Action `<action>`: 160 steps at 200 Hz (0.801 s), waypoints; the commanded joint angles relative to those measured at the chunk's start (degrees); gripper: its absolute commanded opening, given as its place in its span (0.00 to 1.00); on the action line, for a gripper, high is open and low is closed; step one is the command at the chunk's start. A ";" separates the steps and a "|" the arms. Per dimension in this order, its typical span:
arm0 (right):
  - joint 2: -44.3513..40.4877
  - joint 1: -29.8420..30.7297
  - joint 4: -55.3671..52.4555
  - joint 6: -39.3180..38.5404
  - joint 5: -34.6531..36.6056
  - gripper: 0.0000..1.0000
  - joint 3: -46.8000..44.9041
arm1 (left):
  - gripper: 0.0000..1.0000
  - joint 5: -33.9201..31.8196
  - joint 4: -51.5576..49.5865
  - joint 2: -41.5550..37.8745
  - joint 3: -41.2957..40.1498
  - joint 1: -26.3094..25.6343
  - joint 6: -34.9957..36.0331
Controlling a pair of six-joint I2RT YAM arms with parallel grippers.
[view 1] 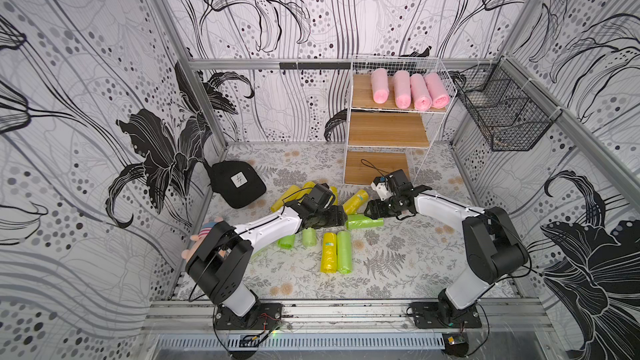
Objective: Sort the rolls of trash bags by color and place them on the shelf
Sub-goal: Pick up the roll of trash bags from the center of the board.
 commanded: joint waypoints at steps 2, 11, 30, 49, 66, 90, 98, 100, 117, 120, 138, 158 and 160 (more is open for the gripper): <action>-5.36 0.28 -3.93 2.22 -5.56 0.73 -5.17 | 0.76 -1.96 1.11 -2.37 -0.58 0.10 1.62; -7.89 0.28 -3.36 3.67 -6.84 0.73 -7.66 | 0.77 -2.18 0.81 -2.56 -0.40 0.10 2.02; -13.70 1.41 -2.15 5.48 -8.36 0.73 -11.97 | 0.76 -2.40 -0.01 -2.62 0.16 0.10 2.68; -18.25 4.73 -3.09 5.67 -4.61 0.74 -13.85 | 0.77 -2.66 -0.49 -3.06 0.48 0.17 3.06; -19.76 8.84 -4.14 3.15 6.87 0.76 -13.11 | 0.77 -3.00 -0.49 -3.55 0.48 0.19 3.34; -15.58 12.13 -4.13 0.61 17.25 0.80 -8.83 | 0.77 -3.84 -1.12 -4.43 0.65 0.36 3.95; -13.57 13.09 -4.05 -0.30 18.72 0.82 -7.18 | 0.77 -4.29 -1.71 -5.01 0.74 0.45 4.12; -13.05 13.40 -4.12 -0.53 19.15 0.83 -6.95 | 0.77 -4.43 -1.88 -5.10 0.74 0.45 4.13; -9.88 16.84 -5.77 -2.83 24.95 0.85 -3.42 | 0.77 -5.54 -2.54 -6.87 -0.01 0.63 4.05; -9.44 17.53 -6.08 -3.79 25.82 0.85 -2.96 | 0.77 -5.78 -2.51 -7.32 -0.23 0.70 3.98; -8.02 18.92 -7.26 -10.47 28.71 0.86 -1.37 | 0.77 -7.34 -2.49 -9.90 -2.08 1.50 3.01; -9.04 18.83 -5.68 -21.74 25.30 0.86 -3.06 | 0.77 -7.50 -1.68 -12.96 -4.51 3.68 1.32; -9.18 18.83 -5.40 -22.90 24.51 0.86 -3.26 | 0.77 -7.48 -1.57 -13.26 -4.72 3.87 1.22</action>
